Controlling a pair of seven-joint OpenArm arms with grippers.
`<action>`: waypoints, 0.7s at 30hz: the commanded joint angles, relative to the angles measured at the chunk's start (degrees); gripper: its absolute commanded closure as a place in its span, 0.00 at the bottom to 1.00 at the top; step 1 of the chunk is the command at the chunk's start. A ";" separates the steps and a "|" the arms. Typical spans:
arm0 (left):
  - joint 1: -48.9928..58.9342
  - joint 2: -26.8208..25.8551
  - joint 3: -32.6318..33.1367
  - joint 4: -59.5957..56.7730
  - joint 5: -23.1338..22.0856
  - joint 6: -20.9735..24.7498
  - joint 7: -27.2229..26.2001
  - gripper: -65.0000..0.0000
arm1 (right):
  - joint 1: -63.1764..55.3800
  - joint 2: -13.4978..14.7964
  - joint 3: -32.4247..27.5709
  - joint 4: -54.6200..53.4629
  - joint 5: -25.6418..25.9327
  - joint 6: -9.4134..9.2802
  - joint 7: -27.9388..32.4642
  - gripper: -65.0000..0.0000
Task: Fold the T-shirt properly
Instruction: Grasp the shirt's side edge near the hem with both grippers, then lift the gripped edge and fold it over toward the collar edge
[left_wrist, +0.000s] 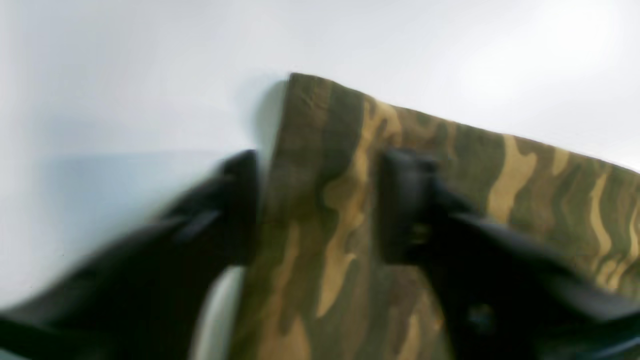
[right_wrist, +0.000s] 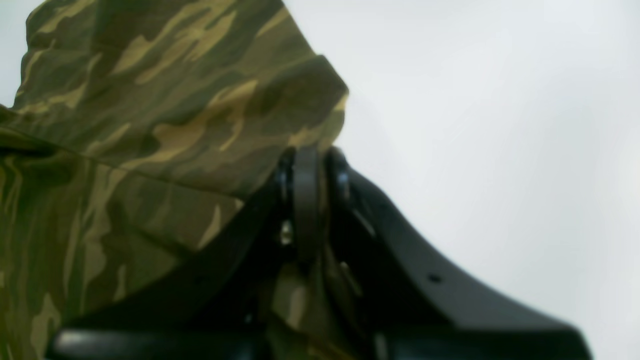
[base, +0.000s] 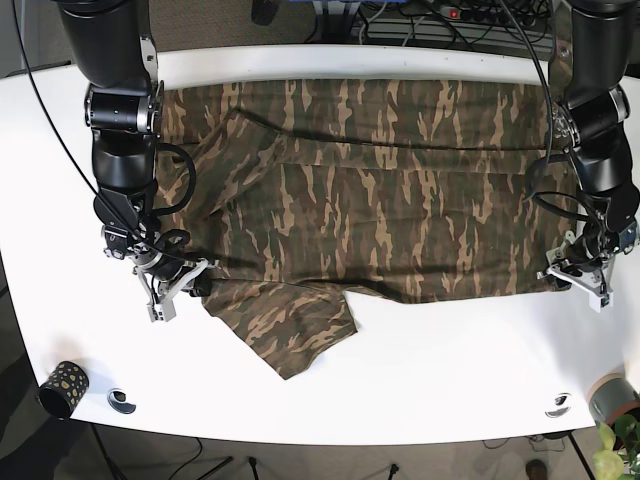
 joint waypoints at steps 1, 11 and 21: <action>-1.37 -0.05 0.03 0.56 -0.37 -1.09 -2.39 0.66 | 1.58 0.69 0.21 0.99 0.05 0.27 0.22 1.00; -1.28 -0.05 2.85 -1.99 -0.45 -0.30 -6.88 1.00 | 1.58 0.69 0.21 0.99 0.05 0.36 0.22 1.00; -1.63 -0.14 2.85 -0.58 -0.72 -0.65 -7.23 1.00 | 1.40 0.87 0.21 6.09 0.14 0.63 -1.10 1.00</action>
